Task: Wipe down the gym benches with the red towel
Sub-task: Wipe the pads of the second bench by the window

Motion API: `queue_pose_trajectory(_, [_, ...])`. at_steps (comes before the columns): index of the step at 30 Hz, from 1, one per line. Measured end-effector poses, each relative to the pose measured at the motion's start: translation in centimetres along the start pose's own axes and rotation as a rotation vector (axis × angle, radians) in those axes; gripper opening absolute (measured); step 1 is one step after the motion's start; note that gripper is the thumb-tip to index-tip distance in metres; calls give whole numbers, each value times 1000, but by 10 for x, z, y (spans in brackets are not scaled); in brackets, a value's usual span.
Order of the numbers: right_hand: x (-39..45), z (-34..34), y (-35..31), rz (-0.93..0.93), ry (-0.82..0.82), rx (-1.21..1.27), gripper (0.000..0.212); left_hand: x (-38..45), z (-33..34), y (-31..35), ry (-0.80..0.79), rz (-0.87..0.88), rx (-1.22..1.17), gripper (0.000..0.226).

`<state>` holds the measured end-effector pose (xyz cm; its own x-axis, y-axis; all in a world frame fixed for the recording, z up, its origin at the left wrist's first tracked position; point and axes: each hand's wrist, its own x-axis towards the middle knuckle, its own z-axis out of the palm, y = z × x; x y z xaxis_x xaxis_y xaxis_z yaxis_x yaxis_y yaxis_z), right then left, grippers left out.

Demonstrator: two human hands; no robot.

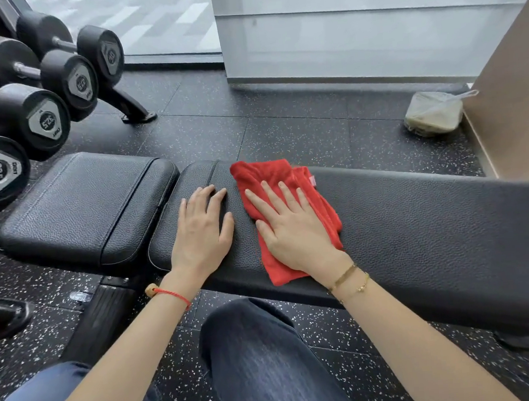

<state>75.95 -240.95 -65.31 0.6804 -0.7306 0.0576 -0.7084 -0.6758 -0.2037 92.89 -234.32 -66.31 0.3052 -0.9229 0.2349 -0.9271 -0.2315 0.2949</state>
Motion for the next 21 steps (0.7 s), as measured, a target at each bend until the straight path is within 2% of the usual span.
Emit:
queue_pose_trajectory(3, [-17, -4, 22, 29, 4, 21, 56, 0, 0, -1, -3, 2, 9, 55])
queue_pose_trajectory(7, [-15, -15, 59, 205, 18, -2, 56, -1, 0, 0, -18, -3, 35, 56])
queue_pose_trajectory(11, [6, -16, 55, 332, 26, -28, 58, -2, -1, 1, -24, -7, 42, 57])
queue_pose_trajectory(18, [-29, -10, 32, 121, 29, -24, 58, -2, -2, 3, -12, -7, 19, 57])
queue_pose_trajectory(21, [-55, -12, 46, 124, 32, -31, 57, 2, -4, 5, -4, -18, 26, 57])
